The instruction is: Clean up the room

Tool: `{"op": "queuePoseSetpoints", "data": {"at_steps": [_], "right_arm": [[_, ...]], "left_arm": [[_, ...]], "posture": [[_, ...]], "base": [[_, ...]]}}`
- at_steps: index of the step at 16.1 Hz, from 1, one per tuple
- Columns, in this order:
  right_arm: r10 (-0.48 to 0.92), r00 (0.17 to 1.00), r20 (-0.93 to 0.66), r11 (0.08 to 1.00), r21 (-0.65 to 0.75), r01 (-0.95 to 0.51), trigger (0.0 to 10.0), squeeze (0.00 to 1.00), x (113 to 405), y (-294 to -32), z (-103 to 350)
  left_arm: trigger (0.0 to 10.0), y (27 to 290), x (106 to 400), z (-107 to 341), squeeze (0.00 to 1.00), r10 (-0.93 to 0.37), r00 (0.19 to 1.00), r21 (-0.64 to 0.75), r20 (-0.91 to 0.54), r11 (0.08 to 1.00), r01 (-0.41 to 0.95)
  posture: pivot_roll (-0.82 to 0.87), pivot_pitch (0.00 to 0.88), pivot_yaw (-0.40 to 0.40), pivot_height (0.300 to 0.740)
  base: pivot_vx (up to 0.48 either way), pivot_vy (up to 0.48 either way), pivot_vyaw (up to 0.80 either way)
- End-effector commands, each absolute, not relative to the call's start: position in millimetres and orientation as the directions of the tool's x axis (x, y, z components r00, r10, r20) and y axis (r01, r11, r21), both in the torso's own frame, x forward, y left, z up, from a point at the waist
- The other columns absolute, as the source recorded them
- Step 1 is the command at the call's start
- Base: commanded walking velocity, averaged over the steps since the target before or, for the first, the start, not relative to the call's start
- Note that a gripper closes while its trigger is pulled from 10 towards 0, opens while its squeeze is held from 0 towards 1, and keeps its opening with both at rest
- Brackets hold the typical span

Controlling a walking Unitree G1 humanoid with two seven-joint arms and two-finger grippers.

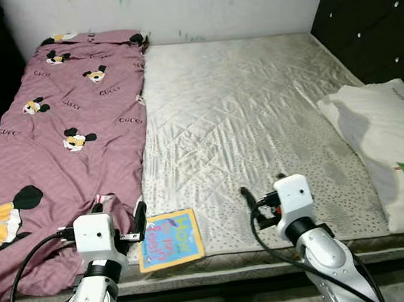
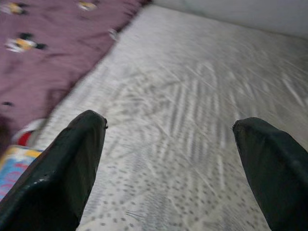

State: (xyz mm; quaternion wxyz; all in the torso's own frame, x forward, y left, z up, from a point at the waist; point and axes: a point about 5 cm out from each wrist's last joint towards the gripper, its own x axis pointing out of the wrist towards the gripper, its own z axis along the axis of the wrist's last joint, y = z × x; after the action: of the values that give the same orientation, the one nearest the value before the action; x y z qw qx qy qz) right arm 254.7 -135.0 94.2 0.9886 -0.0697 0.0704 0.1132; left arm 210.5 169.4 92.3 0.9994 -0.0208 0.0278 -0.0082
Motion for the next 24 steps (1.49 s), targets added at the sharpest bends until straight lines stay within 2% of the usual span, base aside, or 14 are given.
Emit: {"op": "queuePoseSetpoints", "data": {"at_steps": [1, 5, 7, 14, 22, 24], "right_arm": [[0.197, 0.971, -0.139, 0.969, -0.122, -0.214, 10.0, 0.0, 258.8, -132.7, 96.4], [0.168, 0.977, -0.132, 0.973, -0.138, -0.186, 10.0, 0.0, 265.0, -142.4, 98.1], [0.147, 0.98, -0.131, 0.973, -0.156, -0.167, 10.0, 0.0, 268.5, -150.5, 97.9], [0.131, 0.985, -0.113, 0.977, -0.152, -0.147, 10.0, 0.0, 277.9, -152.6, 100.1], [0.135, 0.985, -0.109, 0.975, -0.161, -0.151, 10.0, 0.0, 280.3, -152.4, 98.6], [0.134, 0.985, -0.108, 0.975, -0.165, -0.151, 10.0, 0.0, 281.1, -153.1, 98.4]], "left_arm": [[10.0, 173.8, 209.7, 91.1, 0.0, -0.007, 0.997, -0.043, -0.071, 0.999, 0.004], [10.0, 171.3, 213.6, 91.5, 0.0, -0.018, 0.998, -0.046, -0.067, 0.999, 0.015], [10.0, 170.6, 214.3, 93.2, 0.0, -0.02, 0.998, -0.043, -0.053, 0.999, 0.018], [10.0, 172.9, 217.8, 93.8, 0.0, -0.008, 0.999, -0.036, -0.054, 0.999, 0.006], [10.0, 171.4, 219.7, 94.9, 0.0, -0.005, 0.999, -0.051, -0.046, 0.999, 0.003], [10.0, 171.8, 219.8, 95.9, 0.0, 0.001, 0.999, -0.048, -0.038, 0.999, -0.003]], "posture": [[0.0, 0.114, -0.022, 0.74], [-0.01, 0.125, -0.026, 0.74], [-0.01, 0.129, -0.03, 0.74], [0.0, 0.123, -0.027, 0.74], [0.0, 0.117, -0.029, 0.74], [0.0, 0.117, -0.029, 0.74]], "base": [[0.0, 0.48, 0.0], [0.0, 0.48, 0.0], [0.0, 0.0, 0.0], [0.0, 0.0, 0.0], [0.0, 0.48, 0.0], [0.0, 0.0, 0.0]]}}
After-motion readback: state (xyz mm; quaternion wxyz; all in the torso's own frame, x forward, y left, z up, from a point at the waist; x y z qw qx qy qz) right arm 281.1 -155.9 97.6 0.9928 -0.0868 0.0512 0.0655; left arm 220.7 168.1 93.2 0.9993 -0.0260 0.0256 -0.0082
